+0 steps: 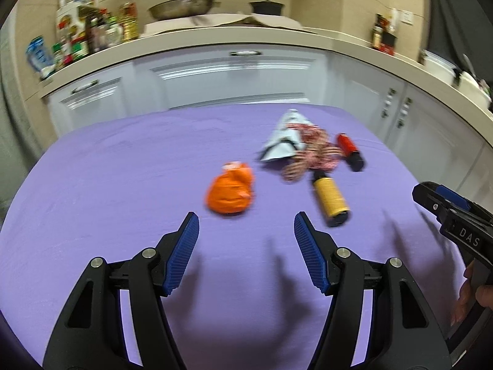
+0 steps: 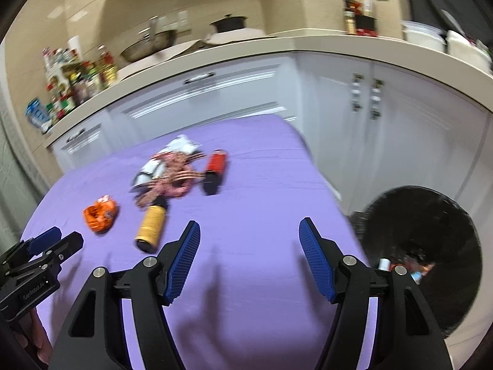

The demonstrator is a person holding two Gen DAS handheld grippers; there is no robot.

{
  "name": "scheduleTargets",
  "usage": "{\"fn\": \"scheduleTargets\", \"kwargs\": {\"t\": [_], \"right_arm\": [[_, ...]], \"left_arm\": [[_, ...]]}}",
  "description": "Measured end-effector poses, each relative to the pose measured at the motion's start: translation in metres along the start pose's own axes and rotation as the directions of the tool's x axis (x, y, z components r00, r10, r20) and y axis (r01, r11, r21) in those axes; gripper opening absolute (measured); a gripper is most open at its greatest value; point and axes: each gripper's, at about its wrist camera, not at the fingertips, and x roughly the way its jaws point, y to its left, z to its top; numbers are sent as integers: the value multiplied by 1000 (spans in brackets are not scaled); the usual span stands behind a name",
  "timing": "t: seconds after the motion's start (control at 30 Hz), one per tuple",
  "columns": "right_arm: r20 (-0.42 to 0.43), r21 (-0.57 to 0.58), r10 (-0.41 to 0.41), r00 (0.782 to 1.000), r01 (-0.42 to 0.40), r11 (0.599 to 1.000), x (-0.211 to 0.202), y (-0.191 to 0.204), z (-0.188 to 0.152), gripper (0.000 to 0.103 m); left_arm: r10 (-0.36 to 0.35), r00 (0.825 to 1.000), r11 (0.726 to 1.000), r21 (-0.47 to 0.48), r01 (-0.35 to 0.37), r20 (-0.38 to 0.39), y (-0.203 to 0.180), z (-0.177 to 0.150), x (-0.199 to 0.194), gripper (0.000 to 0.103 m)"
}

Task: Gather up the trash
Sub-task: 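Move both open tools back over the table items, then grasp the yellow-black bottle with the right tool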

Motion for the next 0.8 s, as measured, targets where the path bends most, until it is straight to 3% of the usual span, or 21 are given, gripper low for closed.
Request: {"fn": "scheduleTargets", "kwargs": {"t": [0.3, 0.6, 0.8], "right_arm": [[-47, -78, 33, 998, -37, 996, 26, 52, 2, 65], [-101, -114, 41, 994, -53, 992, 47, 77, 5, 64], [-151, -131, 34, 988, -54, 990, 60, 86, 5, 55]], "left_arm": [[44, 999, 997, -58, -45, -13, 50, -3, 5, 63], [59, 998, 993, -100, -61, -27, 85, -4, 14, 63], [47, 998, 992, -115, -50, -35, 93, -3, 19, 63]]}}
